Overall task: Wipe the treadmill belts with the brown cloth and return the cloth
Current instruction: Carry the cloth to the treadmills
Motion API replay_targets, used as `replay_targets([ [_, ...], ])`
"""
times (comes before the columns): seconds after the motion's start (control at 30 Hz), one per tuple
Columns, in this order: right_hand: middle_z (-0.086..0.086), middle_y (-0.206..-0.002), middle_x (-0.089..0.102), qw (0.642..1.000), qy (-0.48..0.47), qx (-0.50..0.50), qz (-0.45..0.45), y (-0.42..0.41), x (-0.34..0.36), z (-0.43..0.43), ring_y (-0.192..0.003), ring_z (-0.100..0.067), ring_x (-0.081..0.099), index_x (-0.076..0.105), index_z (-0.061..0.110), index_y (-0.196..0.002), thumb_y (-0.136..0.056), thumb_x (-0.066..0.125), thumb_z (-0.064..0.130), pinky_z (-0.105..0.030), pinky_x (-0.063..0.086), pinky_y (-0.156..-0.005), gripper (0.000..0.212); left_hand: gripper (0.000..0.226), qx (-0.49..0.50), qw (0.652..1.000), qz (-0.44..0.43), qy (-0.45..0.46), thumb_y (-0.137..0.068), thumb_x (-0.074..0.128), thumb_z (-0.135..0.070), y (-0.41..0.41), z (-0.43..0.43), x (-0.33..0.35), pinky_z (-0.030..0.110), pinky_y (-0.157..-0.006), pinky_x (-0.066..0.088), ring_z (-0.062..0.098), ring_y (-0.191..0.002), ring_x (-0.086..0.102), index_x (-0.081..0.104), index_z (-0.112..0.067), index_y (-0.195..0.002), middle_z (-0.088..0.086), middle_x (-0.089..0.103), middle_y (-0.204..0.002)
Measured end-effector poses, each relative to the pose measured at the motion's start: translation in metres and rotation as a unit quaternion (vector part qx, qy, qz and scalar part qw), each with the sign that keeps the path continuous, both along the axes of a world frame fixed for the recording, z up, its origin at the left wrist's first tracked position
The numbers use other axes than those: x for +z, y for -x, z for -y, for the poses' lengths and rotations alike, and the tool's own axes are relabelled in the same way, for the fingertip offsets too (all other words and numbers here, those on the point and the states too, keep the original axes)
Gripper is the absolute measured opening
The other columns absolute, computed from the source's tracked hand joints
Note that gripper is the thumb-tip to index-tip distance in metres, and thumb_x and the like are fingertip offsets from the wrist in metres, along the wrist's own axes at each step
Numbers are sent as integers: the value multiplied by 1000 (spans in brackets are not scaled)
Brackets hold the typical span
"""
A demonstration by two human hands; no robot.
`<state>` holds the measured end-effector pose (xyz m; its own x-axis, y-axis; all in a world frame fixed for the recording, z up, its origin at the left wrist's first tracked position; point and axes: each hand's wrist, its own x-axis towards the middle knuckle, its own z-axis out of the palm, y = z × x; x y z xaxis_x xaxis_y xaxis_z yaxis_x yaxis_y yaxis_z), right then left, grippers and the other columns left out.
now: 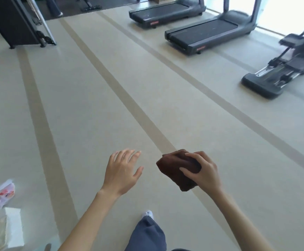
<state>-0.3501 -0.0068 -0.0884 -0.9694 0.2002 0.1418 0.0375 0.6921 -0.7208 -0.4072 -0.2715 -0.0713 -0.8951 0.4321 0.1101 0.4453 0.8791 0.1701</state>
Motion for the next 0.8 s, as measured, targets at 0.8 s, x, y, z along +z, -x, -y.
replay_targets([
  [0.8, 17, -92, 53, 992, -17, -123, -21, 233, -11, -112, -81, -7, 57, 67, 28, -107, -67, 81, 32, -21, 45, -72, 43, 56, -109, 993, 47, 17, -86, 33, -47, 297, -129, -21, 45, -100, 38, 27, -119, 53, 57, -17, -126, 7, 59, -127],
])
